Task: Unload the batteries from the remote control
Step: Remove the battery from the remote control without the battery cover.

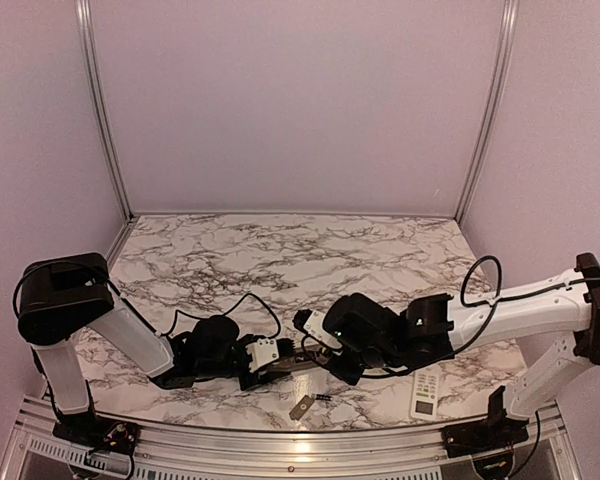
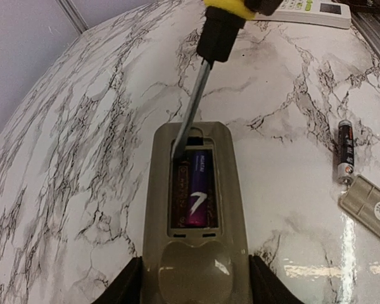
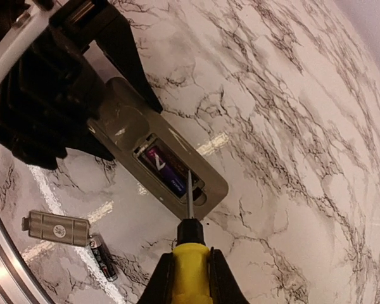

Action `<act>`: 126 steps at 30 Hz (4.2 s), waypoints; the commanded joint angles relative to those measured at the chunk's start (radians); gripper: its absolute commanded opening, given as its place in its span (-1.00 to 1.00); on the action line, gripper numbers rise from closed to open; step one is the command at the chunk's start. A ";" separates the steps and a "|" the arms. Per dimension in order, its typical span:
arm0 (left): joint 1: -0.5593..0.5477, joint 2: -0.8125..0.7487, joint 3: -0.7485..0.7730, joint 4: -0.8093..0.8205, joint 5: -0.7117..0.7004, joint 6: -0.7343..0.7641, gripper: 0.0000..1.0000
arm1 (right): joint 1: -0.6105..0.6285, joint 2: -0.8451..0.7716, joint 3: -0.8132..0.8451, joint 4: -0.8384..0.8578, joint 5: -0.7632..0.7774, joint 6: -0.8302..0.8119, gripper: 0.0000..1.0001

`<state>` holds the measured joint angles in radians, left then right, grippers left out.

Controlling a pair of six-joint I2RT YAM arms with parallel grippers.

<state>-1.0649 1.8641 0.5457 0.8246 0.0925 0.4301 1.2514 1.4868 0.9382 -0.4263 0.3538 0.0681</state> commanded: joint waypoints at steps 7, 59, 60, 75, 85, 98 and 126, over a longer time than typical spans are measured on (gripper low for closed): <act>0.003 -0.022 -0.002 -0.050 0.072 -0.009 -1.00 | 0.010 -0.011 0.097 -0.128 -0.136 -0.132 -1.00; 0.006 -0.020 0.001 -0.051 0.093 -0.014 -1.00 | 0.009 0.071 0.120 -0.134 -0.117 -0.160 -1.00; 0.006 -0.020 0.001 -0.051 0.093 -0.014 -1.00 | 0.010 0.083 0.120 -0.134 -0.111 -0.162 -1.00; 0.006 -0.023 0.000 -0.051 0.103 -0.018 -1.00 | 0.009 0.155 0.146 -0.177 -0.099 -0.175 -1.00; 0.014 -0.028 0.004 -0.051 0.117 -0.033 -1.00 | 0.010 0.187 0.150 -0.195 -0.074 -0.159 -1.00; 0.043 -0.022 0.016 -0.061 0.171 -0.063 -1.00 | 0.094 0.211 0.125 -0.160 0.091 -0.011 -1.00; 0.078 0.003 0.059 -0.102 0.222 -0.113 -1.00 | 0.206 0.314 0.120 -0.155 0.260 0.201 -1.00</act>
<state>-0.9905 1.8603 0.5812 0.7250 0.2844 0.3214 1.4513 1.7542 1.0878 -0.5251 0.6491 0.2283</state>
